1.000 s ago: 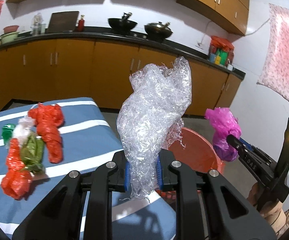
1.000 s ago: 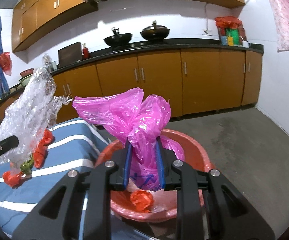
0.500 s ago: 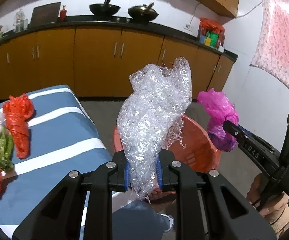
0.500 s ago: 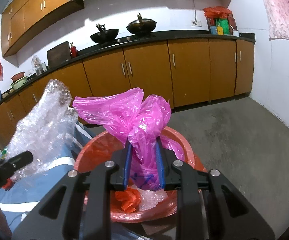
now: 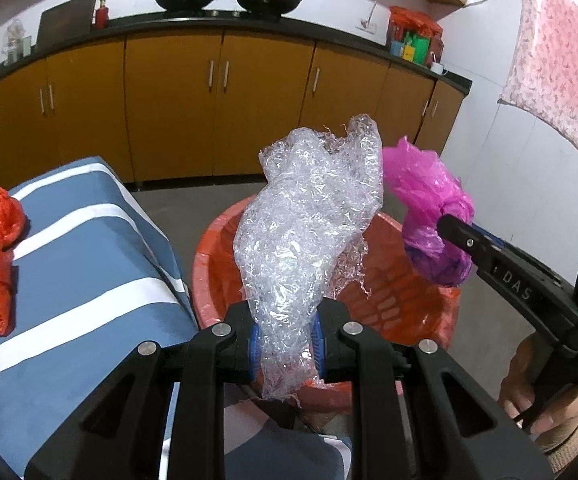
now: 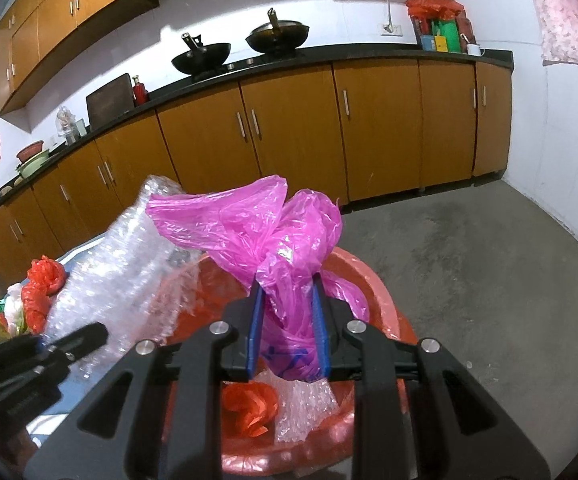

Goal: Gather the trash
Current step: 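Open both tools to drop the bags into the wastebasket, then move both tools back to the bags on the table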

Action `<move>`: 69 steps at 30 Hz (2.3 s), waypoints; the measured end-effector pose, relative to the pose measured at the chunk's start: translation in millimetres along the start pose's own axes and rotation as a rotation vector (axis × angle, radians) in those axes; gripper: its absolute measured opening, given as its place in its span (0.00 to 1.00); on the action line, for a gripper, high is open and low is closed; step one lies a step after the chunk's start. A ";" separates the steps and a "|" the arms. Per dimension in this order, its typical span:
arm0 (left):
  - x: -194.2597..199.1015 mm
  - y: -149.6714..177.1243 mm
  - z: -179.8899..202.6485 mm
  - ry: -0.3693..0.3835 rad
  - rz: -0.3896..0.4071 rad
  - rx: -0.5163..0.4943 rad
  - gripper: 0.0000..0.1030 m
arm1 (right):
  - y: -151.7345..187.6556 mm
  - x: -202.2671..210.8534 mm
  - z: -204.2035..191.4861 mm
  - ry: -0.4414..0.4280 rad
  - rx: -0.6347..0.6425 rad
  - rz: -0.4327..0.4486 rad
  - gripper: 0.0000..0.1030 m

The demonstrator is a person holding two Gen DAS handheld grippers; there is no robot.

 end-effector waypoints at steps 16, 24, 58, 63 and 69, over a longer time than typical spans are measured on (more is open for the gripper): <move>10.7 4.3 -39.0 -0.046 -0.002 0.068 0.49 | 8.8 4.6 4.4 0.006 0.002 -0.006 0.48; 56.5 1.1 -72.7 -0.135 0.068 0.084 0.51 | -2.1 19.3 -13.0 -0.033 0.013 0.025 0.51; 281.5 83.0 -308.9 -0.782 0.239 0.317 0.69 | 90.3 41.7 -340.0 -0.609 0.303 -0.195 0.56; 284.3 83.5 -315.3 -0.780 0.247 0.318 0.69 | 99.9 33.5 -362.0 -0.618 0.334 -0.216 0.56; 280.9 84.1 -320.0 -0.775 0.248 0.330 0.70 | 100.2 22.6 -381.9 -0.606 0.353 -0.212 0.48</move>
Point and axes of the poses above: each gripper's, at about its wrist camera, not at the fingertips, and x roughly against the way its jaws point, z to its right, y to its underside, the point moved 2 cm from there along -x, roughly the way its jaws point, and after that the axes turned 11 degrees about z, right-handed, at the moved point
